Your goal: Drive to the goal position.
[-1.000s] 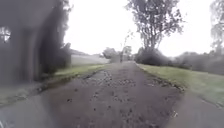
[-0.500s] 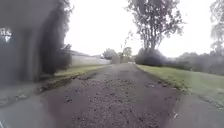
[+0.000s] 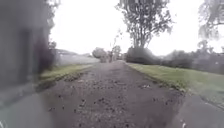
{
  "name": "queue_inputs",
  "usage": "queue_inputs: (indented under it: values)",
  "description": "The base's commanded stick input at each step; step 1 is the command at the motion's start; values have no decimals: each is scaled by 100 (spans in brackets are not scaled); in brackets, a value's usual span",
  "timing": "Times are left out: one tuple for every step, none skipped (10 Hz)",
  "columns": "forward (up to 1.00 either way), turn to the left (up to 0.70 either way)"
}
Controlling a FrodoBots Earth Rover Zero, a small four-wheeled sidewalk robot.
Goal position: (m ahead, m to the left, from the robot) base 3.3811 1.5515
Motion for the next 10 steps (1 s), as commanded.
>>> queue_inputs:
  values:
    - [85,-4]
    - [85,-13]
    - [85,-23]
    - [85,-32]
    - [85,-31]
    - [85,-31]
    - [85,-30]
    - [85,-29]
    - [85,-28]
    - [85,-25]
